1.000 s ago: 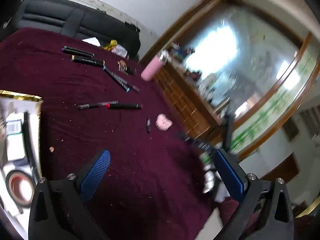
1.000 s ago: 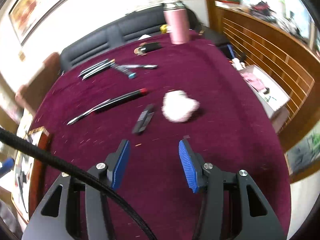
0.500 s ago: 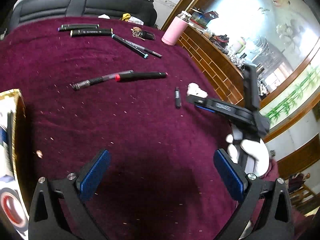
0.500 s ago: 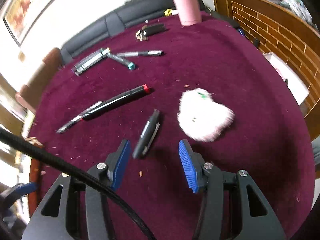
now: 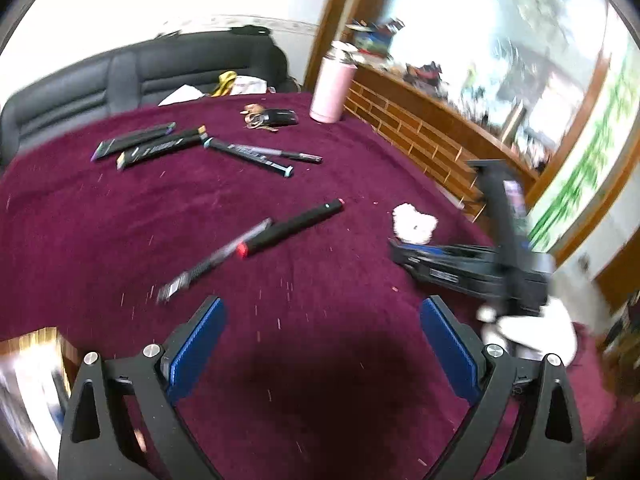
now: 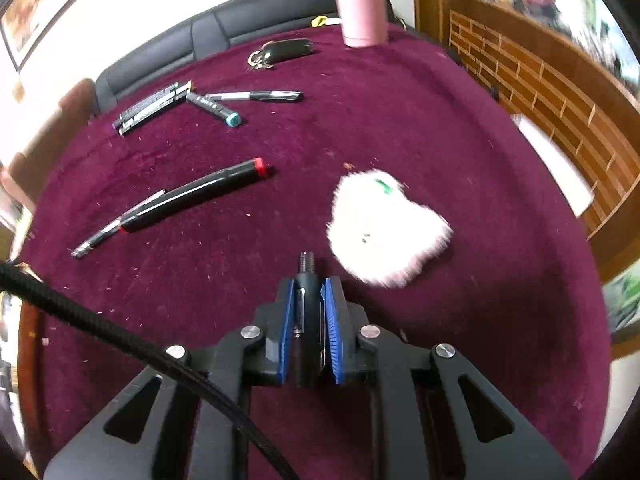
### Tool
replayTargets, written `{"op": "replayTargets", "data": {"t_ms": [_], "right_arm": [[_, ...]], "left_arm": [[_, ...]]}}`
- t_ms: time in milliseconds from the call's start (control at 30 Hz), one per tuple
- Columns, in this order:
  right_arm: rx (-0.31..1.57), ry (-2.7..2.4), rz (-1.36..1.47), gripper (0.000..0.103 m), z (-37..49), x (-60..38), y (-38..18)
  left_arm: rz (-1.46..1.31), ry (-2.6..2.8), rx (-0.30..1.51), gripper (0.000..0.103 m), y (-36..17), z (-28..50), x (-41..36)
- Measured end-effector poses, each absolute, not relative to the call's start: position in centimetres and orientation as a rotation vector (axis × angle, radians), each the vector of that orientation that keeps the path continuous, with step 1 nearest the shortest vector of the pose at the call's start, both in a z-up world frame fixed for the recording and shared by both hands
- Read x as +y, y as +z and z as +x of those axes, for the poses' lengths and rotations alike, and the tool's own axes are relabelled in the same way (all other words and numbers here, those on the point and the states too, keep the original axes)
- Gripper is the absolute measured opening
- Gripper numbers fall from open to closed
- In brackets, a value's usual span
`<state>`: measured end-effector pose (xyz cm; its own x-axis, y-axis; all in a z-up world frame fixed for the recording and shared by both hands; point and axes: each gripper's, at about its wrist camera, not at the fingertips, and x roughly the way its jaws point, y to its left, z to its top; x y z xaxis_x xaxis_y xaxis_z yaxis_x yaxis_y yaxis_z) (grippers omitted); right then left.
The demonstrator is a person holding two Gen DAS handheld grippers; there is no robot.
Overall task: Organize objects
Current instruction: 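Grasp a thin black pen with the right gripper, then grasp the black marker with red cap with the left gripper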
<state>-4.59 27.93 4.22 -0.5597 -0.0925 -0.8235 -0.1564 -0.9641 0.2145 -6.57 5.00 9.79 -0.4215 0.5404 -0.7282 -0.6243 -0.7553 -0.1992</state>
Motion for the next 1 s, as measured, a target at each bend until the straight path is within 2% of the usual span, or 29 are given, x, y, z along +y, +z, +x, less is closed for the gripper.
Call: {"op": "replayTargets", "data": {"t_ms": [167, 333, 467, 567, 800, 900, 1000], "right_arm": [[0.494, 2.750, -1.437, 0.013, -4.0, 28.7, 4.0], [0.512, 2.770, -1.429, 0.013, -4.1, 28.8, 3.9], [0.567, 2.777, -1.437, 0.013, -4.1, 29.3, 3.7], [0.630, 2.778, -1.445, 0.013, -4.2, 29.8, 3.6], [0.659, 2.774, -1.440, 0.013, -4.1, 29.8, 3.6], [0.667, 2.775, -1.440, 0.013, -4.1, 29.9, 3.6], [0.659, 2.775, -1.439, 0.013, -4.1, 29.9, 3.6]], "left_arm": [[-1.030, 2.110, 0.448, 0.094, 7.7, -10.1, 11.9], [-1.082, 2.024, 0.599, 0.094, 4.5, -13.5, 16.1], [-1.117, 1.937, 0.644, 0.094, 3.0, -14.7, 18.1], [-1.205, 1.783, 0.569, 0.094, 2.3, -14.1, 17.9], [-1.171, 1.793, 0.697, 0.094, 2.2, -11.3, 17.4], [-1.130, 1.842, 0.675, 0.102, 1.9, -10.9, 17.6], [-1.051, 1.879, 0.627, 0.102, 1.8, -10.2, 17.4]]}}
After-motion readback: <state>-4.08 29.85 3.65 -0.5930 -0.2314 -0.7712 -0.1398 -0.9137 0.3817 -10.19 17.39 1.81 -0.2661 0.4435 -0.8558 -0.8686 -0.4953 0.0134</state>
